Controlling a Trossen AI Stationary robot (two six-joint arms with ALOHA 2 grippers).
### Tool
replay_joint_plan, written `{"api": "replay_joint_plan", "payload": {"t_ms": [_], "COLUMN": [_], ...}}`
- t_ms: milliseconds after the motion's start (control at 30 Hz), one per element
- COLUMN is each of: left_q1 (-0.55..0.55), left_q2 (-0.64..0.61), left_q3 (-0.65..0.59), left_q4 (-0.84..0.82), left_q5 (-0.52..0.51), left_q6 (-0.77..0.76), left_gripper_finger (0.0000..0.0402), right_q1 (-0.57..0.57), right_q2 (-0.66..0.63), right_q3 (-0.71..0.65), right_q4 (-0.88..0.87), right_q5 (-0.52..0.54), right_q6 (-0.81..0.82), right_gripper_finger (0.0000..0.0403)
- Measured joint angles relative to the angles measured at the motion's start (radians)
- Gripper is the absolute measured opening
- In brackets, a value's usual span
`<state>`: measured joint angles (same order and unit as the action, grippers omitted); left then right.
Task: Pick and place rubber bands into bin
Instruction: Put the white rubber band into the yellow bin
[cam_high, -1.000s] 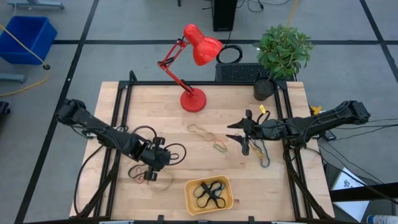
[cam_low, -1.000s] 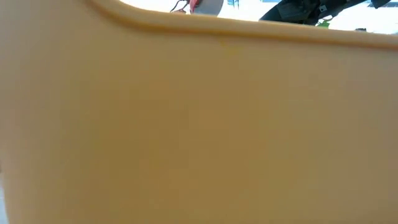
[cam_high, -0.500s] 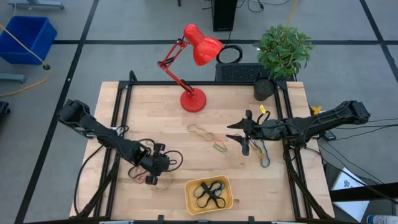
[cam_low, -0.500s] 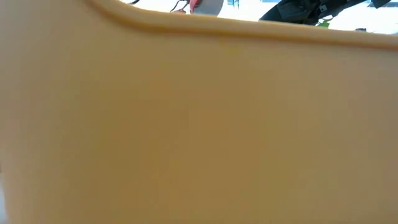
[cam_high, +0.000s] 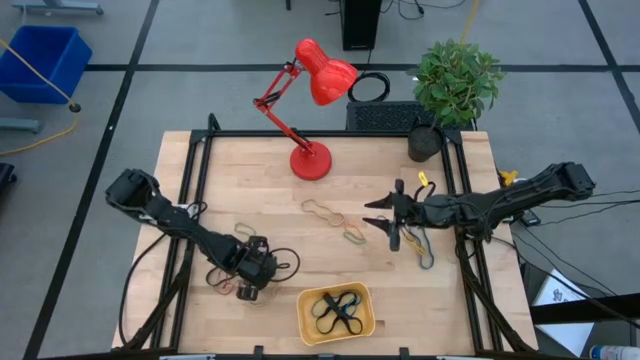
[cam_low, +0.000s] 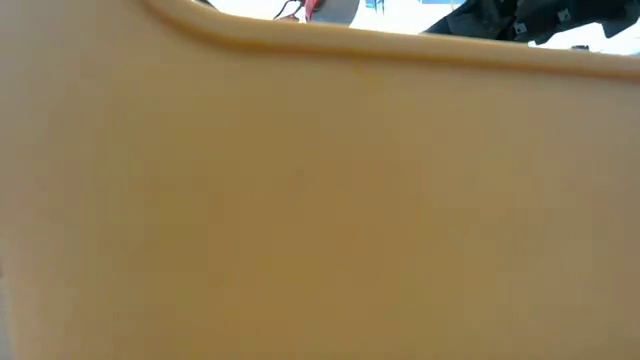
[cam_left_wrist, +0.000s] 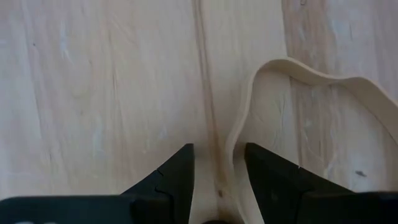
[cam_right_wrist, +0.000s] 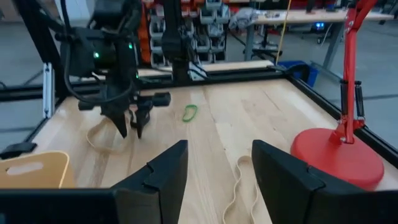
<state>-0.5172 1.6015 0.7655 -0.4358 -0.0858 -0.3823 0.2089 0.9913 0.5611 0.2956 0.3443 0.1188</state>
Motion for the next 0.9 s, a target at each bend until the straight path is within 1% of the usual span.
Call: {"api": "replay_joint_plan", "payload": {"t_ms": [100,167,267,400,433,733,800,900], "left_q1": [-0.001,0.0,-0.001,-0.001,-0.001,0.002,0.007,0.019], "left_q2": [0.003,0.004,0.005,0.006,0.006,-0.008,-0.033,-0.077], "left_q3": [0.0,0.0,0.0,-0.001,-0.002,0.007,0.012,0.013], "left_q4": [0.0,0.003,0.012,0.035,0.04,0.055,0.06,0.049], "left_q5": [0.001,0.003,0.009,0.011,0.011,0.002,-0.014,-0.008], "left_q6": [0.008,0.011,0.011,0.011,0.011,-0.031,-0.05,-0.086], "left_gripper_finger": [0.0147,0.0131,0.0089,0.0018,0.0011,0.0007,0.0006,0.0005], "right_q1": [0.0,0.0,0.0,0.0,0.0,0.0,0.0,0.0], "right_q2": [0.0,0.0,0.0,0.0,0.0,0.0,0.0,0.0], "right_q3": [-0.048,-0.066,-0.071,-0.071,-0.071,-0.071,-0.071,-0.071], "right_q4": [0.103,0.14,0.142,0.142,0.142,0.142,0.142,0.142], "right_q5": [0.0,0.0,0.0,0.0,0.0,-0.001,-0.001,-0.001], "right_q6": [0.0,-0.002,-0.003,-0.003,-0.003,-0.002,-0.002,-0.003], "right_gripper_finger": [0.0175,0.0173,0.0172,0.0175,0.0175,0.0173,0.0174,0.0176]}}
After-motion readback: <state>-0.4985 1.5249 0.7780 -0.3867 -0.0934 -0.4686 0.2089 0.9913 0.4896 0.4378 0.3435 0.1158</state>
